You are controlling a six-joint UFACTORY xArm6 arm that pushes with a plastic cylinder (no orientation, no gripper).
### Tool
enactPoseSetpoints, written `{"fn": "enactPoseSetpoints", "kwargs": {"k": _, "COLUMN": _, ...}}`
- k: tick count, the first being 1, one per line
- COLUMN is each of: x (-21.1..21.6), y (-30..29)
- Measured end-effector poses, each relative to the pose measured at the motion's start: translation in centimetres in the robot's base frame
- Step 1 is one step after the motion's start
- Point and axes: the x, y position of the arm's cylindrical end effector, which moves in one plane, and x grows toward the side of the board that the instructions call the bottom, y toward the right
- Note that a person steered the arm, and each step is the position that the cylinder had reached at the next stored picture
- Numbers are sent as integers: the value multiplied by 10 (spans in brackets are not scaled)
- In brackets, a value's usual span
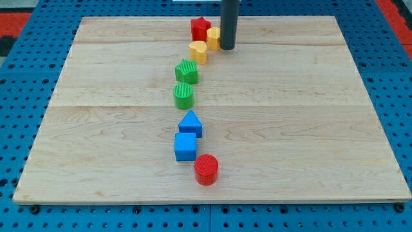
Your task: Move the hexagon in between the red starheart
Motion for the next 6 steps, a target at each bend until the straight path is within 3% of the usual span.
{"fn": "enactPoseSetpoints", "kwargs": {"k": 1, "x": -19, "y": 24}}
{"fn": "enactPoseSetpoints", "kwargs": {"k": 2, "x": -35, "y": 6}}
{"fn": "enactPoseSetpoints", "kwargs": {"k": 4, "x": -35, "y": -35}}
{"fn": "enactPoseSetpoints", "kwargs": {"k": 6, "x": -11, "y": -27}}
